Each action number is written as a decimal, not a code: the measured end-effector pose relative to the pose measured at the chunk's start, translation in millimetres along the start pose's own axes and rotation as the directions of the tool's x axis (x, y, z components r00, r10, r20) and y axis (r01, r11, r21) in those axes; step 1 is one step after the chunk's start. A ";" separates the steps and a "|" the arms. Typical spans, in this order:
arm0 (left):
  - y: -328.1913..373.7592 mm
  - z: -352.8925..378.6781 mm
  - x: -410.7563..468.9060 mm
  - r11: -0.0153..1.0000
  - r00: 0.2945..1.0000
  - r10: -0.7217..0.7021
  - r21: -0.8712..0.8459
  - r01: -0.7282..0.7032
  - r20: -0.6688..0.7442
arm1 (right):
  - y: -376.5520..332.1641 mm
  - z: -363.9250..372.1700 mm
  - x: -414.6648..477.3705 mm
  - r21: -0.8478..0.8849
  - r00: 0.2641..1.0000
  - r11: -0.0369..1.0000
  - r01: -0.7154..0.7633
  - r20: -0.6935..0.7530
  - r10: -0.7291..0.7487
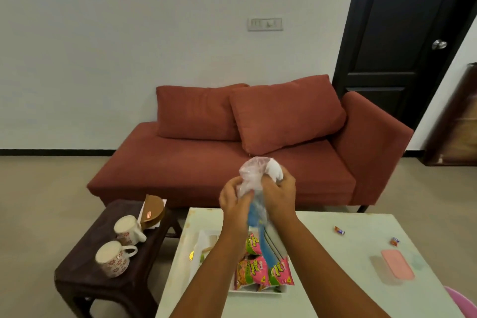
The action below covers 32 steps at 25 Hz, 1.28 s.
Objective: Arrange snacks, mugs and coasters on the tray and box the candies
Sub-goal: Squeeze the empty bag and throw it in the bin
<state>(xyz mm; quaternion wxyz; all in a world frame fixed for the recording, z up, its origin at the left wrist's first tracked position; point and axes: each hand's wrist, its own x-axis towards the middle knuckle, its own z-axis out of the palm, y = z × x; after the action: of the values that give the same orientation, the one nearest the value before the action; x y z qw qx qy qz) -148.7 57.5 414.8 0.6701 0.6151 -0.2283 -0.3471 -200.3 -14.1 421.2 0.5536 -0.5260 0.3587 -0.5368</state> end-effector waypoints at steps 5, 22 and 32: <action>-2.4 8.6 18.0 0.971 0.980 -0.107 -0.195 0.140 0.169 | -2.6 22.1 33.8 -0.059 0.987 0.996 0.060 -0.147 -0.068; 24.4 -13.8 147.5 0.925 0.963 -0.158 -0.373 0.068 -0.217 | 14.3 47.1 43.7 -0.326 0.929 0.939 0.110 0.370 0.020; 32.5 55.4 99.8 0.975 0.988 0.148 -0.174 -0.140 0.033 | 4.7 17.3 43.0 0.244 0.954 0.923 -0.296 0.125 0.273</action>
<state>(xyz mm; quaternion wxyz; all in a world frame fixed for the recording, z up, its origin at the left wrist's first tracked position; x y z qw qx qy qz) -118.0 -53.8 442.3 0.7383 0.5290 -0.2571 -0.3300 -175.4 -53.1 427.1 0.7053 -0.4146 0.3327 -0.4691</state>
